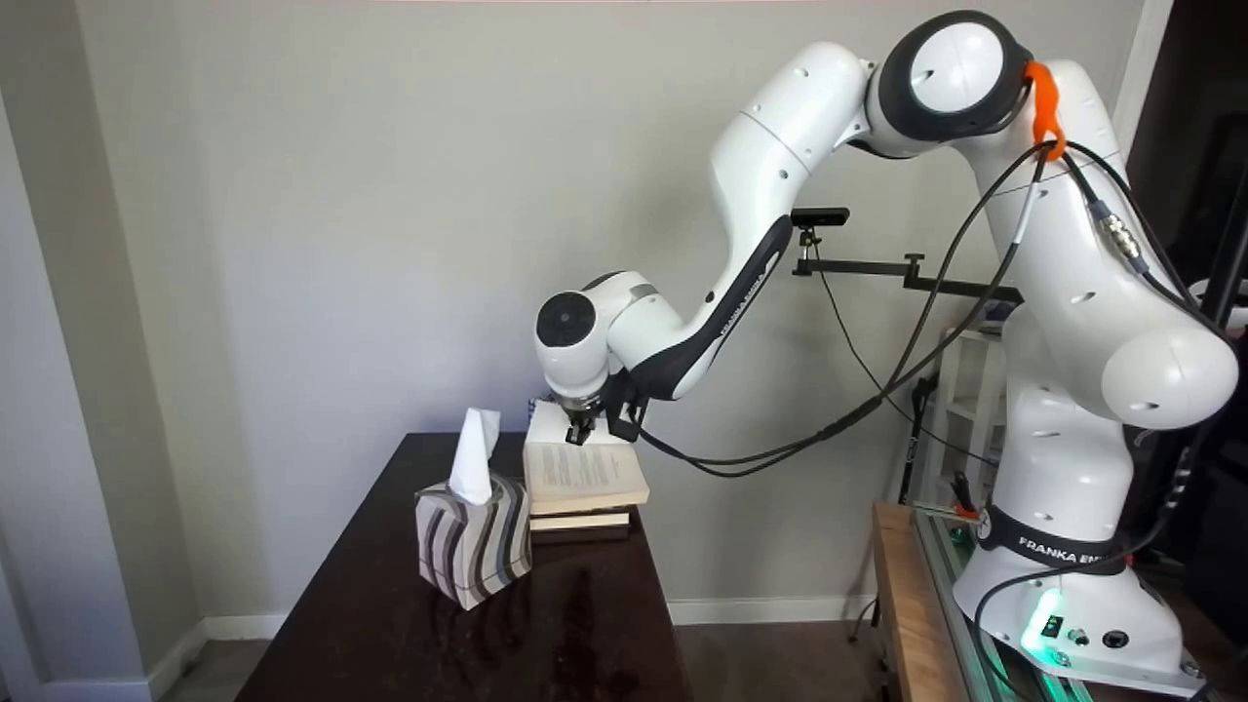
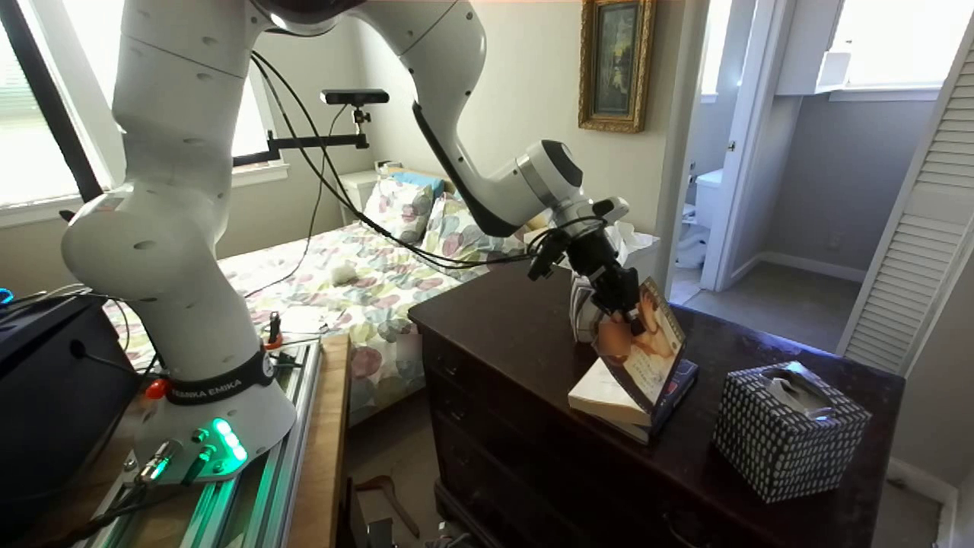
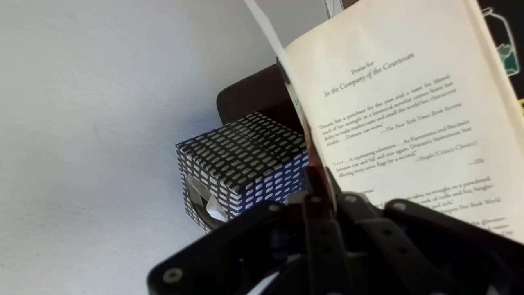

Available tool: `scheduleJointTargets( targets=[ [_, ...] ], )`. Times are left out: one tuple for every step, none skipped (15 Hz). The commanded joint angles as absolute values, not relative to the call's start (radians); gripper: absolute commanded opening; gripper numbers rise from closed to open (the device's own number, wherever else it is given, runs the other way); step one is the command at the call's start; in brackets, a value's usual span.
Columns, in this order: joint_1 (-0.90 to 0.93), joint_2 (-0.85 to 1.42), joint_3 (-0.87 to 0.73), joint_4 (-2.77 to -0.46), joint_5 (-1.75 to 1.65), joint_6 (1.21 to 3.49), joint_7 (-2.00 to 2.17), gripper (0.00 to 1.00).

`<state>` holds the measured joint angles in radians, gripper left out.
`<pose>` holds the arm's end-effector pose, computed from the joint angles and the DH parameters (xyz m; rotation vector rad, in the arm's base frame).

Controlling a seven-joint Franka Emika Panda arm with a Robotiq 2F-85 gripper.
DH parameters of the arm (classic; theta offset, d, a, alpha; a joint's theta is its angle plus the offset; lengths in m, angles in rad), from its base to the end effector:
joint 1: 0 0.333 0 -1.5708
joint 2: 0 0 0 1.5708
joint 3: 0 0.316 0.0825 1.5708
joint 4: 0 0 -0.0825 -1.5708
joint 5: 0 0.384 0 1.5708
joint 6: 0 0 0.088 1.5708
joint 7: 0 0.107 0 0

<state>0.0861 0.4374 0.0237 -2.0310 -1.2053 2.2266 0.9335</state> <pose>0.5876 0.0353 0.2228 2.3083 0.0895 0.2905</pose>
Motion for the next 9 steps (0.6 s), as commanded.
scheduleJointTargets(
  targets=[
    [0.110,0.498,0.007,-1.963,-1.243,2.193,0.989,0.00],
    [0.111,0.505,0.007,-1.954,-1.241,2.198,0.993,0.00],
    [0.113,0.513,0.007,-1.947,-1.240,2.199,1.001,0.00],
    [0.116,0.520,0.005,-1.940,-1.243,2.203,1.009,0.00],
    [0.122,0.526,0.000,-1.933,-1.265,2.211,1.035,0.00],
    [0.126,0.528,0.001,-1.928,-1.277,2.213,1.060,0.10],
    [0.131,0.531,0.003,-1.922,-1.288,2.203,1.086,0.28],
    [0.134,0.530,0.007,-1.920,-1.295,2.204,1.111,0.33],
    [0.135,0.527,0.011,-1.921,-1.296,2.202,1.131,0.41]
  ],
)
